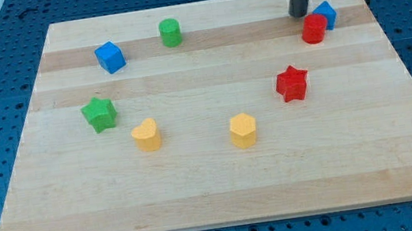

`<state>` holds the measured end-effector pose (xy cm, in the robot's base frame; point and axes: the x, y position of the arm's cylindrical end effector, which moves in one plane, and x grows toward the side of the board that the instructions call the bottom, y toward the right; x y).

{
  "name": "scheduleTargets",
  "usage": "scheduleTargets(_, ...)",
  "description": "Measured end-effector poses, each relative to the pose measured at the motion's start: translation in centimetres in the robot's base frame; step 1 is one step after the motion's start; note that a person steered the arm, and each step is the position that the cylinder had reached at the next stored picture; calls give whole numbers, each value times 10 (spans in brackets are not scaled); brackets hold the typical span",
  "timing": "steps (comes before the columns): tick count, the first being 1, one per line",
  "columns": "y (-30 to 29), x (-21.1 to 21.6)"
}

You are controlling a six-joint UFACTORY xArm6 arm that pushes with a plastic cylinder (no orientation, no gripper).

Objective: Slide the green circle down and then right

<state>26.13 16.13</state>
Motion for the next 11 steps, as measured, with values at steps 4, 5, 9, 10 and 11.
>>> scheduleTargets(4, -205, -23)
scheduleTargets(5, -246, -15)
scheduleTargets(9, -175, 103)
scheduleTargets(10, -185, 103)
scheduleTargets(11, -194, 110)
